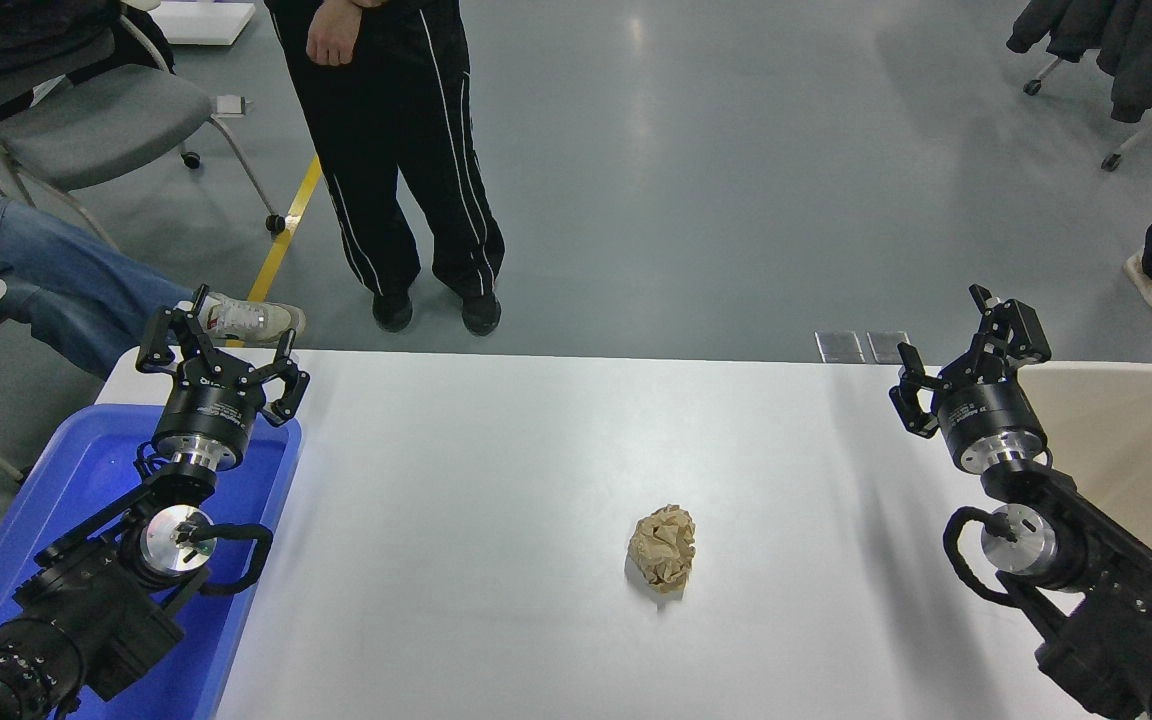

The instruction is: Dispose of the paper cup in the dustbin

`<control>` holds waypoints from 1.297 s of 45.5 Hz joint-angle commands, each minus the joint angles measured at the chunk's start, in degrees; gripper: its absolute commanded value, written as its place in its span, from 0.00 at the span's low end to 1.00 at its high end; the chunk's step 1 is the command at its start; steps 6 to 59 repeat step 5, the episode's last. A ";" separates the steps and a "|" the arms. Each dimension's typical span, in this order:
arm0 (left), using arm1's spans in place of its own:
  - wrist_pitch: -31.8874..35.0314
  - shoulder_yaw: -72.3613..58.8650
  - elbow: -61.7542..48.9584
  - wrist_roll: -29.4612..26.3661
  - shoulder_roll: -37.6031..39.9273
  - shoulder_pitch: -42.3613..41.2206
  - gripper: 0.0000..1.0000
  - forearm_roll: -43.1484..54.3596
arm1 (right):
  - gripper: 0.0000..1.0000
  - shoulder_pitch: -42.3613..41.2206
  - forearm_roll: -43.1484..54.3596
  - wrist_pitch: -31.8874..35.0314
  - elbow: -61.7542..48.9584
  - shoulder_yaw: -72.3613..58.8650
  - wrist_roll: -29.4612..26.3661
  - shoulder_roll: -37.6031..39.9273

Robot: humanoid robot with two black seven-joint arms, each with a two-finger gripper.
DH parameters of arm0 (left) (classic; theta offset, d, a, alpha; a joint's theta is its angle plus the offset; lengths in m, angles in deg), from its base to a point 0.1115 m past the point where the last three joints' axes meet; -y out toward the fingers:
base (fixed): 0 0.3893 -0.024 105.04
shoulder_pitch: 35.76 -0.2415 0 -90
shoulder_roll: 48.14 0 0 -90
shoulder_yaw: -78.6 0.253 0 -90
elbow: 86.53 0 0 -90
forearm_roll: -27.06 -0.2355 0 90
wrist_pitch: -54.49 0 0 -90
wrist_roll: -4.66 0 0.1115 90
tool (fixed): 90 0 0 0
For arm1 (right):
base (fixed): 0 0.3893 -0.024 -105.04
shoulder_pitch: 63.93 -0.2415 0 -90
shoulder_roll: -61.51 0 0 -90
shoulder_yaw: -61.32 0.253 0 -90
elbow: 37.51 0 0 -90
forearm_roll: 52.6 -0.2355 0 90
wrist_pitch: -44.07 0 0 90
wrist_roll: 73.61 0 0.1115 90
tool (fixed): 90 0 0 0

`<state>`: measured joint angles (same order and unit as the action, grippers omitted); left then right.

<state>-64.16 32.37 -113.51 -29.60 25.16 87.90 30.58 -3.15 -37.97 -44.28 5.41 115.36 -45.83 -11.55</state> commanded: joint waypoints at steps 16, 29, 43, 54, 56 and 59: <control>0.00 0.00 0.00 -0.02 0.00 0.00 1.00 0.00 | 0.99 0.65 -0.04 0.02 0.05 0.36 0.00 0.02; 0.00 0.00 0.00 -0.02 0.00 0.00 1.00 0.00 | 0.99 0.65 -0.04 0.02 0.05 0.36 0.00 0.02; 0.00 0.00 0.00 -0.02 0.00 0.00 1.00 0.00 | 0.99 0.65 -0.04 0.02 0.05 0.36 0.00 0.02; 0.00 0.00 0.00 -0.02 0.00 0.00 1.00 0.00 | 0.99 0.65 -0.04 0.02 0.05 0.36 0.00 0.02; 0.00 0.00 0.00 -0.02 0.00 0.00 1.00 0.00 | 0.99 0.65 -0.04 0.02 0.05 0.36 0.00 0.02; 0.00 0.00 0.00 -0.02 0.00 0.00 1.00 0.00 | 0.99 0.65 -0.04 0.02 0.05 0.36 0.00 0.02</control>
